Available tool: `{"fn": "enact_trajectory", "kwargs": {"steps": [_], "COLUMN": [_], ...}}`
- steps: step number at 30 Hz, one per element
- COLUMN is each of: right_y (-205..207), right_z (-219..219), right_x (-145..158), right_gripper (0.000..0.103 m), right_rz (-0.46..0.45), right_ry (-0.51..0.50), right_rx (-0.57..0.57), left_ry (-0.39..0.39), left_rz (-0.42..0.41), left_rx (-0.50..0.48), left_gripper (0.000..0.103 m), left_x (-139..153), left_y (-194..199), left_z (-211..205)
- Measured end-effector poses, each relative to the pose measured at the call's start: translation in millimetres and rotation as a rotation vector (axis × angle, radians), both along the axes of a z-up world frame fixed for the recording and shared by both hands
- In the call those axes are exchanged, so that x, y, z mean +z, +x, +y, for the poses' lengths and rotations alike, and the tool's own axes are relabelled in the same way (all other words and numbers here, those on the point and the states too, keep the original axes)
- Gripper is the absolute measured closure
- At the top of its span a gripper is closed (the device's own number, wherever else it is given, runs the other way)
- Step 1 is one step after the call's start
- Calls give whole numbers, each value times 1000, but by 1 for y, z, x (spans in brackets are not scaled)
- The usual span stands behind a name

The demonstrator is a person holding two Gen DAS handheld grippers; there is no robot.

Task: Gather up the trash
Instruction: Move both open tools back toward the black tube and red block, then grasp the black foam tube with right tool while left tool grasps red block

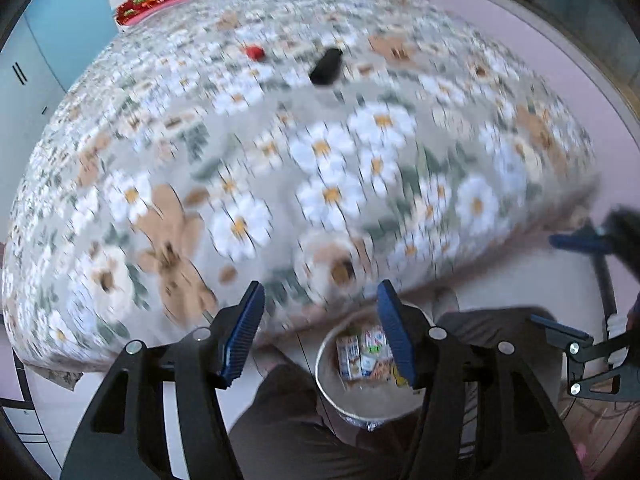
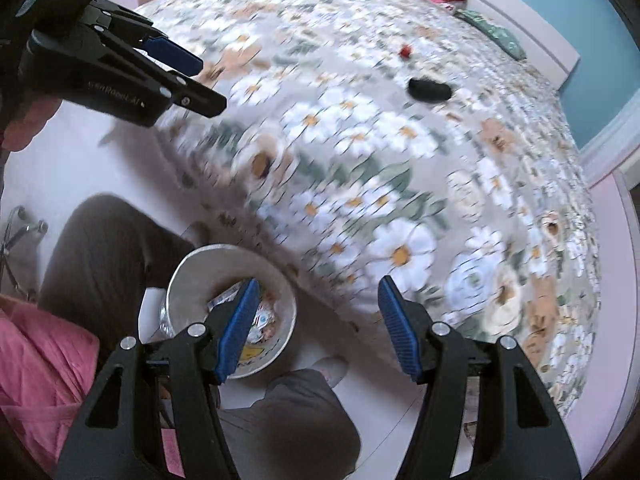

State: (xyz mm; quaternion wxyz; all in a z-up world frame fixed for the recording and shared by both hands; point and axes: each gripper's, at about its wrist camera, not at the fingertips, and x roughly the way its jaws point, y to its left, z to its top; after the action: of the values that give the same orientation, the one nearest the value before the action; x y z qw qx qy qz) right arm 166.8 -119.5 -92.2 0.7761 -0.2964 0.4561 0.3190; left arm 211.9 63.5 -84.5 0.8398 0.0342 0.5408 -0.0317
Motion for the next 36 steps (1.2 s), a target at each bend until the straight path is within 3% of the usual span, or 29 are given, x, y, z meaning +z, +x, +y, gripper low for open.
{"fn": "enact_trajectory", "kwargs": {"steps": [8,17,27,36], "right_y": [48,115,202,296], "right_z": [9,38,76,99], "right_x": [39,49,47,10], "right_gripper": [35,35,35,35], "right_rz": [-26,-12,-19,88], "right_ry": [32,44,71,150], "right_rx": [-75,-151,-239,-452], "left_ry": [-6,10,-14,-103], "left_rz": [-57,-68,-38,-13], "left_rx": [72,132,201,332], "left_gripper": [42,42,42,42], "left_x": [46,57,45,9], "left_y": [57,141,232,321], "left_z": [28,46,61,90]}}
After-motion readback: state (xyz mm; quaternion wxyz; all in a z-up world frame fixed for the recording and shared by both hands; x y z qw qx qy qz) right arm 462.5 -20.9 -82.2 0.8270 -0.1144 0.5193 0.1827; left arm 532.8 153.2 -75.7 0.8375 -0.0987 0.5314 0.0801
